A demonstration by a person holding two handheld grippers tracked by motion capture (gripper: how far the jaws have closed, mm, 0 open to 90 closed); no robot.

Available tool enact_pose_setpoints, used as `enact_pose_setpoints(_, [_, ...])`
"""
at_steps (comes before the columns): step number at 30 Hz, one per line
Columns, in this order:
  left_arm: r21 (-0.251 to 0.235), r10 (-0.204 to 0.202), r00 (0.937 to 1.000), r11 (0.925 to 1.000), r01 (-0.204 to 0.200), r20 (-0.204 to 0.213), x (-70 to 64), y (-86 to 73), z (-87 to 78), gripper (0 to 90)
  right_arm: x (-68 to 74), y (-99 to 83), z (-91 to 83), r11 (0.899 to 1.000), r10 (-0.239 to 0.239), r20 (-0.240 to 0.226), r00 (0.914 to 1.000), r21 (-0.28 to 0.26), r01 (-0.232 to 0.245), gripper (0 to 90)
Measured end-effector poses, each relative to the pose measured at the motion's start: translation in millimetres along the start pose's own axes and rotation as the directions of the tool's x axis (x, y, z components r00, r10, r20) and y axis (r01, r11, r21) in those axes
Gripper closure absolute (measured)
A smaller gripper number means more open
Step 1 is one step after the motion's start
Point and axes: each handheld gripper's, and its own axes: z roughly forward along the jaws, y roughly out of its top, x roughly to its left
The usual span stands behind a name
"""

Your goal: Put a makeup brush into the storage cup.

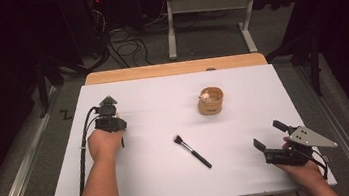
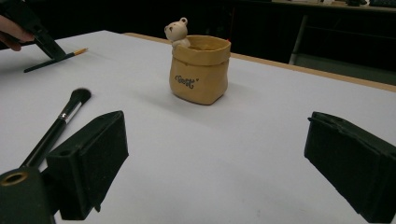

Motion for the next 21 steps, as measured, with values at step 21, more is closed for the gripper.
enact_pose_setpoints(21, [0.008,-0.023,0.9996,0.9997,0.023,-0.015,-3.4,0.5,3.4,70.3,-0.7,-0.1,-0.9,1.0,0.006,0.005,1.0,0.003,-0.006,6.6])
